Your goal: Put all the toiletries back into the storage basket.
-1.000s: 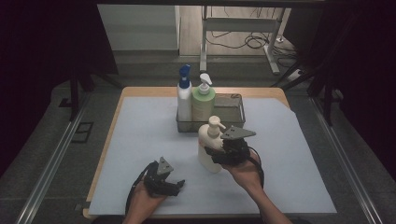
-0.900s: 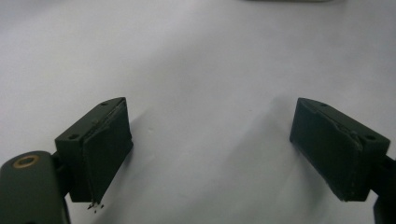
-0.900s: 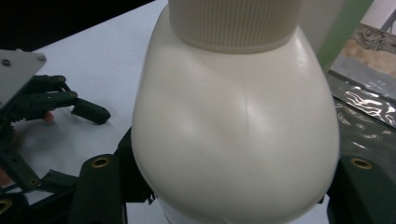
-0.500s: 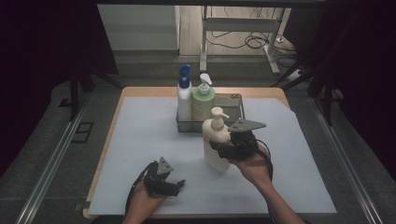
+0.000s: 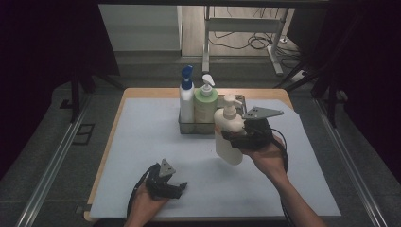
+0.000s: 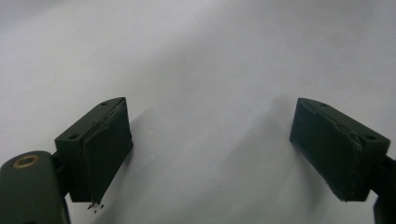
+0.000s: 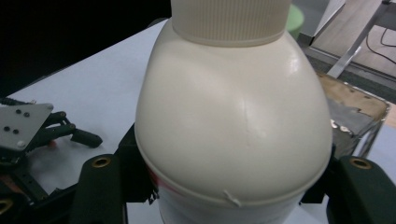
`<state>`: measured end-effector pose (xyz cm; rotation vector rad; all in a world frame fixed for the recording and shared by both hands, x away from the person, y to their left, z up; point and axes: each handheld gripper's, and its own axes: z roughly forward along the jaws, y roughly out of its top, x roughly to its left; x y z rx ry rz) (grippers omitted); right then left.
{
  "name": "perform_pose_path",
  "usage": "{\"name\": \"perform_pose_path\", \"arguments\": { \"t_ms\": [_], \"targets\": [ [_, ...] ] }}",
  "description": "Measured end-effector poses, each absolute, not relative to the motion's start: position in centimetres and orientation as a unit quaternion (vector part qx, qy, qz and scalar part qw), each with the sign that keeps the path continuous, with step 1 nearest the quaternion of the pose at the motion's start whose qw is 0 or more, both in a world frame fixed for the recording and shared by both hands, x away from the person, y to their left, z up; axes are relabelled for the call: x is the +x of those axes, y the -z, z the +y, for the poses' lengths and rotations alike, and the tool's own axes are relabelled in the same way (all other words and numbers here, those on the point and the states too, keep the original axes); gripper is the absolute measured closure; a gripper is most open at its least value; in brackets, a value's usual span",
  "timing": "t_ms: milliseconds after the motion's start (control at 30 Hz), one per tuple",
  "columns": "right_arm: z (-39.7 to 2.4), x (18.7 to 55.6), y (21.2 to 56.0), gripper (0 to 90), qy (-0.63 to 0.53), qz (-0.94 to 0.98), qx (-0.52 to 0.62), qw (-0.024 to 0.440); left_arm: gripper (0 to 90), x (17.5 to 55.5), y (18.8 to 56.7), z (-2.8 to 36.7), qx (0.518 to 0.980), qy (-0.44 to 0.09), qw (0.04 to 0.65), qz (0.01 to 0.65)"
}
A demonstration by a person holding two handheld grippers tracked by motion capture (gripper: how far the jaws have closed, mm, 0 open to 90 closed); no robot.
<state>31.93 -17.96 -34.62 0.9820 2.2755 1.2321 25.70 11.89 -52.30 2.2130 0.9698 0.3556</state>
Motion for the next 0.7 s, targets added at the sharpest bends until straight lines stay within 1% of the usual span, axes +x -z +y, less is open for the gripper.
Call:
{"name": "perform_pose_path", "arguments": {
  "t_ms": [267,700],
  "targets": [
    [-18.9,33.1,33.2,37.5,-0.436,0.8,0.364,0.194,12.4,25.7,52.3,11.9,0.853,-0.136,0.341,0.372],
    [-19.3,36.0,31.6,37.5,-0.433,0.782,0.39,0.223,12.4,25.7,52.3,11.9,0.853,-0.136,0.341,0.372]
  ]
}}
